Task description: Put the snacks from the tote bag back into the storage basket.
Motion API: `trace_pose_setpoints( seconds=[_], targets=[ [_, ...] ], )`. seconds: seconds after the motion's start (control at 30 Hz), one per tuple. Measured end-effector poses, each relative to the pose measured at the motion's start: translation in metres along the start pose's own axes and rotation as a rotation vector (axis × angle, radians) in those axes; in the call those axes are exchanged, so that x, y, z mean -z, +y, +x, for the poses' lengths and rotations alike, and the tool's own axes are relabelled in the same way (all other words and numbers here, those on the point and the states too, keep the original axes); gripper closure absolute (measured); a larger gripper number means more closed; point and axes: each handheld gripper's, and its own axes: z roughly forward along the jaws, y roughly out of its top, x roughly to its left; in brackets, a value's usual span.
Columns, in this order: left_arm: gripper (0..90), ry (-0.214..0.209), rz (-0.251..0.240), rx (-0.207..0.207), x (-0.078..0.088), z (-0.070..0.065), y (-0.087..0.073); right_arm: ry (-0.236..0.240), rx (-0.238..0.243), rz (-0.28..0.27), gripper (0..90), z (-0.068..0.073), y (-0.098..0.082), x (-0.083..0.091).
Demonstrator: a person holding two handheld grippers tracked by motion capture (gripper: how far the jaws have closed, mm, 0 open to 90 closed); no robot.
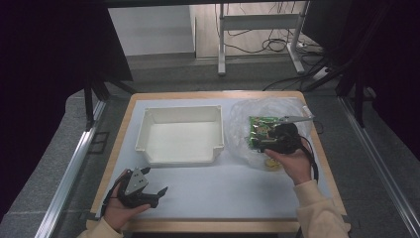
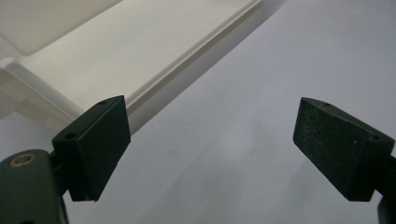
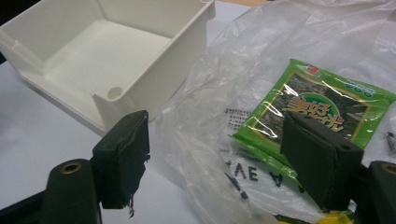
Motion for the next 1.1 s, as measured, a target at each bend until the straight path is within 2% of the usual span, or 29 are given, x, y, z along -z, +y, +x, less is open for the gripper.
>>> trace_pose_setpoints(
  seconds=[0.43, 1.0, 1.1],
  targets=[
    [11.0, 0.000, 0.003, -0.001, -0.001, 0.000, 0.000, -0.036, -0.006, 0.030, 25.5, -0.013, 0.014, -0.005],
    [11.0, 0.000, 0.002, -0.002, -0.001, 0.000, 0.000, -0.074, -0.036, 0.066, 26.4, -0.031, 0.027, -0.011],
    [11.0, 0.001, 0.001, -0.002, -0.001, 0.000, 0.000, -0.085, -0.054, 0.075, 26.4, -0.039, 0.029, -0.014]
  ],
)
